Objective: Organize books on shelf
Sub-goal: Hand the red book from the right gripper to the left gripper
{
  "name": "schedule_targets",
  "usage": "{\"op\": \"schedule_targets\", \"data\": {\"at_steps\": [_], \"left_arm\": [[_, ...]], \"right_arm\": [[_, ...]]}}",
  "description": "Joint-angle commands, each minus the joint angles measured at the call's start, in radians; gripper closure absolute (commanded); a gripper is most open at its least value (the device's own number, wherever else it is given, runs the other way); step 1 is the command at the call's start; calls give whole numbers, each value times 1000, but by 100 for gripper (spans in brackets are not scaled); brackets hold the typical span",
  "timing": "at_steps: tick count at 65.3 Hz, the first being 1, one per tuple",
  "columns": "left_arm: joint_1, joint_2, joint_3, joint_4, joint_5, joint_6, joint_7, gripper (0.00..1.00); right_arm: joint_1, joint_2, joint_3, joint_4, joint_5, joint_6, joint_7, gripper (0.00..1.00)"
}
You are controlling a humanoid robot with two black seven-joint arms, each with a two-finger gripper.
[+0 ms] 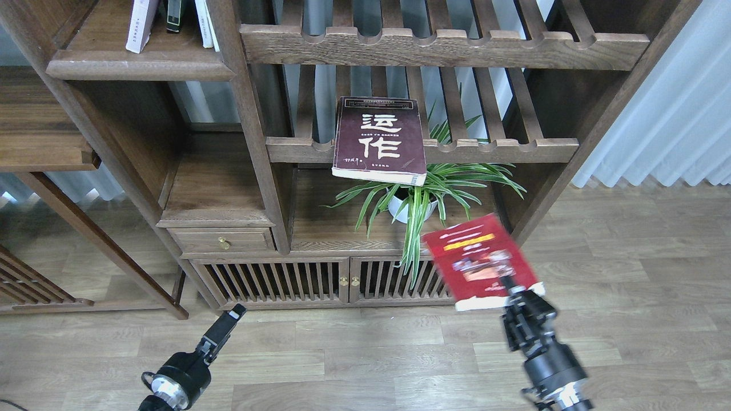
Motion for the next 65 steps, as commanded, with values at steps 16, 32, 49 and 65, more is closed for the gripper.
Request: {"op": "schedule_targets", "data": {"at_steps": [16, 32, 49, 65], "left_arm": [[44, 41, 163, -229, -453, 0, 259, 3], [51, -15, 230, -223, -461, 0, 257, 4], [41, -82, 236, -179, -459, 0, 257, 9], [35, -82, 255, -125, -461, 0, 257, 24]], "right_arm": [[-1, 30, -79, 1, -5, 0, -24, 94], [10, 30, -152, 1, -5, 0, -30, 94], [10, 30, -189, 1, -7, 0, -46, 94], [8, 30, -202, 1, -8, 0, -46, 94]]}}
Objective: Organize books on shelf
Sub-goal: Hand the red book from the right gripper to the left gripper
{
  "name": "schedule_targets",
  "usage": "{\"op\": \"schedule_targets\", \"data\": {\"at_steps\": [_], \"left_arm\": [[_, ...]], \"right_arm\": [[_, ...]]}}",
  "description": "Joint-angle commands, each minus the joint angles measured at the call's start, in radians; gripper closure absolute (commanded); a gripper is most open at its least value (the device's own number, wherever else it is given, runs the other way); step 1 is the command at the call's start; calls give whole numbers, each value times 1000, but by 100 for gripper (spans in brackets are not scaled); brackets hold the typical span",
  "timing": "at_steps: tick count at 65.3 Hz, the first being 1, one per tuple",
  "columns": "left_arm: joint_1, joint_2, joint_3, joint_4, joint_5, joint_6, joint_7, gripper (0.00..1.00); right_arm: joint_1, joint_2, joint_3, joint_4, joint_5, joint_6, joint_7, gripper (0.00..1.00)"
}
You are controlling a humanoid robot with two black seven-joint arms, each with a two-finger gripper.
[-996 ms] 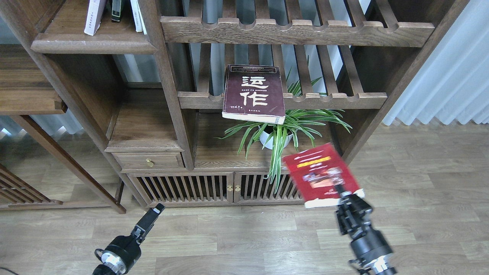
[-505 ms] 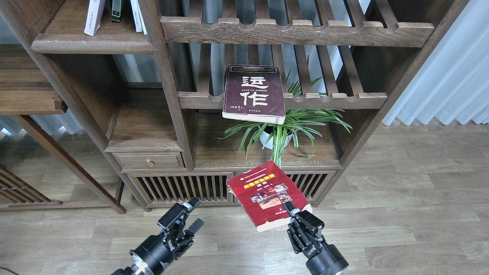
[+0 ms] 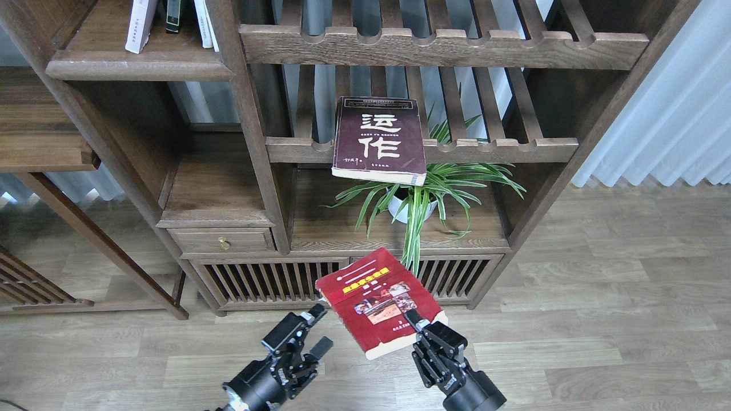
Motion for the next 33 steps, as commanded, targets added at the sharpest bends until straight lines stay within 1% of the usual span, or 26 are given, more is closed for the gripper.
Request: {"op": "schedule_targets", "data": {"at_steps": [1, 4, 12, 13, 19, 23, 26, 29, 33], "left_arm": [[-1, -1, 7, 14, -1, 0, 0, 25], [-3, -1, 5, 19, -1, 0, -1, 27], [-10, -1, 4, 28, -1, 0, -4, 28], [-18, -1, 4, 28, -1, 0, -4, 30], [-33, -1, 4, 31, -1, 0, -4, 33], [-42, -1, 2, 34, -1, 0, -6, 36], [-49, -1, -1, 39, -3, 0, -8, 41], [-50, -1, -7, 48, -3, 0, -8, 47], [-52, -1, -10, 50, -3, 0, -8, 52]], "right_arm": [[-2, 0, -4, 0, -2, 0, 0, 94], [-2, 0, -6, 0, -2, 0, -2, 94], [-2, 0, -9, 0, -3, 0, -6, 94], [-2, 0, -19, 0, -5, 0, -8, 94], [-3, 0, -24, -1, -9, 0, -15, 94], [-5, 0, -30, -5, -9, 0, -23, 93], [-6, 0, -33, -6, -9, 0, -25, 93], [-8, 0, -36, -8, -11, 0, -26, 93], [-9, 0, -36, -9, -11, 0, -26, 93]]}}
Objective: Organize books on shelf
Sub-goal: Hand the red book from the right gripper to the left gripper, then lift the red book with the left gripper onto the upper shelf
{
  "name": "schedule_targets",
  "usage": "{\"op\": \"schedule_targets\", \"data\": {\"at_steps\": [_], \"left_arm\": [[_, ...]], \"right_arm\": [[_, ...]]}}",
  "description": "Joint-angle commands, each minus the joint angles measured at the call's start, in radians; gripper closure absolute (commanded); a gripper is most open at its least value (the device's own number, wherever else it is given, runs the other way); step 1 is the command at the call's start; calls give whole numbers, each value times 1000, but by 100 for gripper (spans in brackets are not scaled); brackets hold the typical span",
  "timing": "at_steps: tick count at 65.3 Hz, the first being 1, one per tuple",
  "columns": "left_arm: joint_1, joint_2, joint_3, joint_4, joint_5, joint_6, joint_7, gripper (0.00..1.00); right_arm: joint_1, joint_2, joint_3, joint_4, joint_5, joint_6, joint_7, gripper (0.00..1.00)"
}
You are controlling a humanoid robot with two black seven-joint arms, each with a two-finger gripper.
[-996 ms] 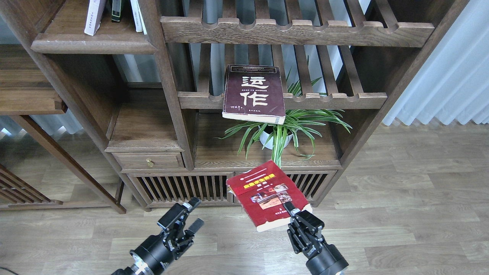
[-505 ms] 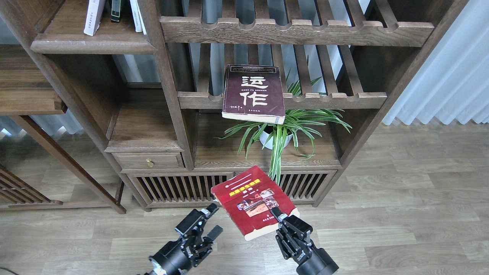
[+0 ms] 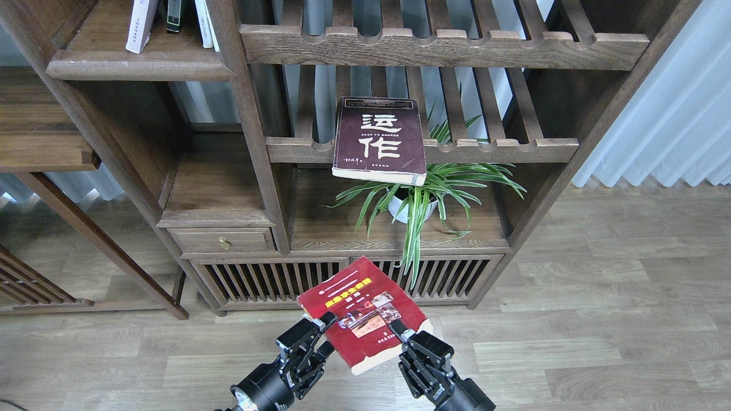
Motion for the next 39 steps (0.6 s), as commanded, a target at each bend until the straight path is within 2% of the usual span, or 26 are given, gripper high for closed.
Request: {"op": "schedule_targets", "data": {"at_steps": [1, 3, 10, 17, 28, 32, 35, 36, 39], "left_arm": [[-7, 0, -8, 9, -1, 0, -1, 52], [-7, 0, -8, 11, -1, 0, -1, 55], [-9, 0, -9, 24, -3, 0, -1, 75], [-9, 0, -11, 41, -3, 0, 1, 87], [-15, 0, -8, 41, -3, 0, 6, 93], [-20, 0, -12, 35, -3, 0, 9, 94], [-21, 0, -17, 27, -1, 0, 13, 94], [-23, 0, -20, 24, -1, 0, 15, 94], [-23, 0, -29, 15, 2, 0, 16, 94]], "right_arm": [[-3, 0, -4, -4, -1, 0, -2, 93], [-3, 0, -4, -5, -1, 0, -4, 93], [-4, 0, -4, -8, -2, 0, -10, 92], [-4, 0, -5, -18, -4, 0, -10, 92], [-4, 0, -10, -22, -5, 0, -10, 89], [-4, 0, -16, -25, -16, 0, -10, 81], [-4, 0, -16, -25, -27, 0, -10, 67], [-4, 0, -18, -27, -36, 0, -12, 57], [-3, 0, -16, -27, -67, 0, -12, 39]]}}
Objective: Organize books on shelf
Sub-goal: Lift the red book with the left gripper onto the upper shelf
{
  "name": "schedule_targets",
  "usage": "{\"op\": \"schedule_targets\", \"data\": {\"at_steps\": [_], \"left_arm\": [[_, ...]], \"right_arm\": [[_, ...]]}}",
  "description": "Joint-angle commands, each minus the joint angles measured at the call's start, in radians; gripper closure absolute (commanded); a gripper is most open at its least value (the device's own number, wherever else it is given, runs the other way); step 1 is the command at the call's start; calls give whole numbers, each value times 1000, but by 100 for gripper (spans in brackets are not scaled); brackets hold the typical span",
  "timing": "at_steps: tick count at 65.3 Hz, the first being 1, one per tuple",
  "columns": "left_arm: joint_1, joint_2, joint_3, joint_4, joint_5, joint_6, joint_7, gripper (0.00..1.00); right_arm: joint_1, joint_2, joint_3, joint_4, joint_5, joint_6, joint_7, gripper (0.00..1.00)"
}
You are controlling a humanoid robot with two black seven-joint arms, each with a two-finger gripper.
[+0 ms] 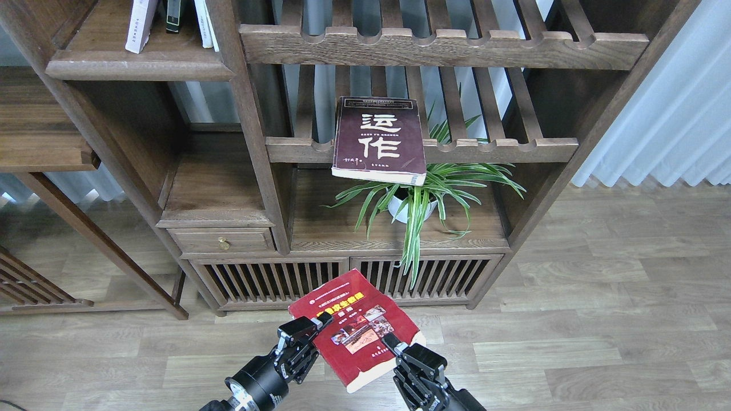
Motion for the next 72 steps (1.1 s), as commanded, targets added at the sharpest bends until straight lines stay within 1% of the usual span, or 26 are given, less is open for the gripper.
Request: {"op": "schedule_targets", "data": {"at_steps": [1, 2, 4, 6, 7, 9, 12, 19, 27, 34, 39, 40, 41, 43, 46, 51, 57, 61, 65, 72], "left_arm": [[-4, 0, -24, -24, 8, 0, 8, 94], [-4, 0, -26, -26, 9, 0, 8, 94], [-4, 0, -35, -41, 11, 0, 10, 94], [-4, 0, -41, -54, 11, 0, 13, 94], [-4, 7, -49, -67, 11, 0, 14, 94], [-4, 30, -56, -81, 11, 0, 17, 94], [-7, 101, -79, -113, 11, 0, 24, 94], [-28, 205, -136, -172, 12, 0, 36, 94], [-62, 342, -233, -224, 12, 0, 50, 94], [-82, 451, -311, -242, 19, 0, 73, 94], [-105, 532, -357, -248, 17, 0, 74, 94], [-134, 590, -383, -253, 16, 0, 71, 94], [-149, 610, -394, -255, 16, 0, 70, 94], [-165, 629, -403, -255, 16, 0, 70, 94], [-214, 672, -425, -255, 20, 0, 77, 94], [-296, 736, -454, -253, 31, 0, 77, 94], [-386, 811, -463, -239, 43, 0, 79, 94], [-433, 856, -458, -225, 58, 0, 90, 94], [-494, 899, -465, -180, 109, 0, 113, 94], [-586, 919, -463, -101, 212, 0, 117, 93]], "right_arm": [[2, 0, -3, -2, -70, 0, -2, 30], [0, 0, -3, -2, -77, 0, -2, 27], [0, 0, -1, -4, -108, 0, -2, 17], [0, 0, -1, -7, -123, 0, 0, 12], [0, 0, 0, -10, -136, 0, 0, 8], [0, 0, 0, -15, -142, 0, 0, 6], [0, 0, 0, -22, -145, 0, 0, 3], [0, 0, 0, -24, -145, 0, 0, 2], [2, 0, -4, -22, -145, 0, 0, 2], [2, 0, -3, -24, -146, 0, 0, 2], [0, 0, -1, -24, -146, 0, 0, 2], [0, 0, -1, -25, -146, 0, 0, 2], [0, 0, 0, -25, -148, 0, 0, 2], [0, 0, 0, -27, -148, 0, 0, 2], [0, 0, -1, -28, -148, 0, 0, 2], [0, 0, -3, -28, -148, 0, 0, 2], [0, 0, -3, -28, -146, 0, 0, 2], [0, 0, -3, -28, -146, 0, 0, 2], [0, 0, -1, -28, -146, 0, 0, 2], [0, 0, 0, -28, -146, 0, 0, 2]]}}
